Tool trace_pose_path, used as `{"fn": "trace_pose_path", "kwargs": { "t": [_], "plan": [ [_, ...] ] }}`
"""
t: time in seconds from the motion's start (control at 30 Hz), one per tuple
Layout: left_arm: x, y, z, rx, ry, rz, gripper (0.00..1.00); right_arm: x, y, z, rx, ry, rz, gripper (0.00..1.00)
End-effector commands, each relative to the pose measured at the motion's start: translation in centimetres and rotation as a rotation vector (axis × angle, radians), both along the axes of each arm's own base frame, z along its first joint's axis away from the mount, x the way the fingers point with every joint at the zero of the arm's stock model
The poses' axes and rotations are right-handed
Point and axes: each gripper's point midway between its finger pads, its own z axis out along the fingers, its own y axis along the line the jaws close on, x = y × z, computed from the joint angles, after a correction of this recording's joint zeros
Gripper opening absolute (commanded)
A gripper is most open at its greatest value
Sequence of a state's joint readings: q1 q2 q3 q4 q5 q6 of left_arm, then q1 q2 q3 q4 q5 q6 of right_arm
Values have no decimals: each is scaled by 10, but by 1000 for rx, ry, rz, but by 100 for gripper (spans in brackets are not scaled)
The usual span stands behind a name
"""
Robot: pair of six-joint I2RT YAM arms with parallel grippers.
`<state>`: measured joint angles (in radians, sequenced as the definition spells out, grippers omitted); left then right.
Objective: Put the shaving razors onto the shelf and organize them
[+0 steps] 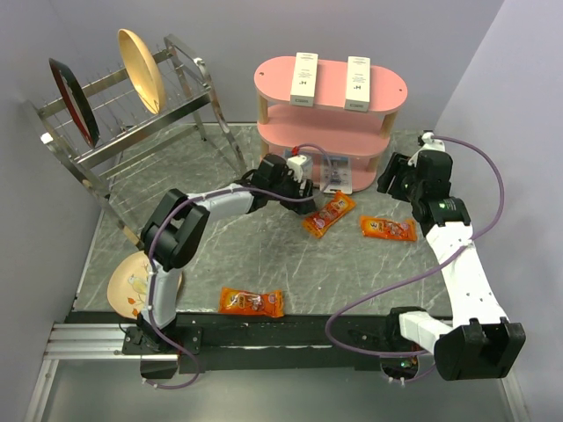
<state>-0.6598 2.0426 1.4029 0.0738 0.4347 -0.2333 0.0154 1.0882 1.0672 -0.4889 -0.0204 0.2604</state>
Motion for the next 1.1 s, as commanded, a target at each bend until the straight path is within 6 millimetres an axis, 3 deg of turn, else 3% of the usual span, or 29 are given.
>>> {"fn": "trace_pose_path", "kwargs": {
  "t": [0.0,0.3,0.57,0.67,0.73,0.9,1.07],
  "plan": [
    [0,-1,-10,-27,58,-32,73,5,1,11,12,-30,10,70],
    [-27,-16,-31,-95,209,-147,61,11,-7,13,18,-27,-7,70],
    [-41,-18,-48,-91,280,-167,43,15,-6,11,20,-18,-3,70],
    [-36,-23,-39,-119,271,-156,31,17,-8,12,16,-18,-9,70],
    [-36,-26,-29,-145,272,-166,17,18,-10,13,13,-19,-14,70],
    [-36,-28,23,-233,208,-207,6,19,-16,18,6,-27,-36,70],
    [-46,-24,57,-299,199,-240,1,21,-35,17,9,-32,-98,70]
  ]
}}
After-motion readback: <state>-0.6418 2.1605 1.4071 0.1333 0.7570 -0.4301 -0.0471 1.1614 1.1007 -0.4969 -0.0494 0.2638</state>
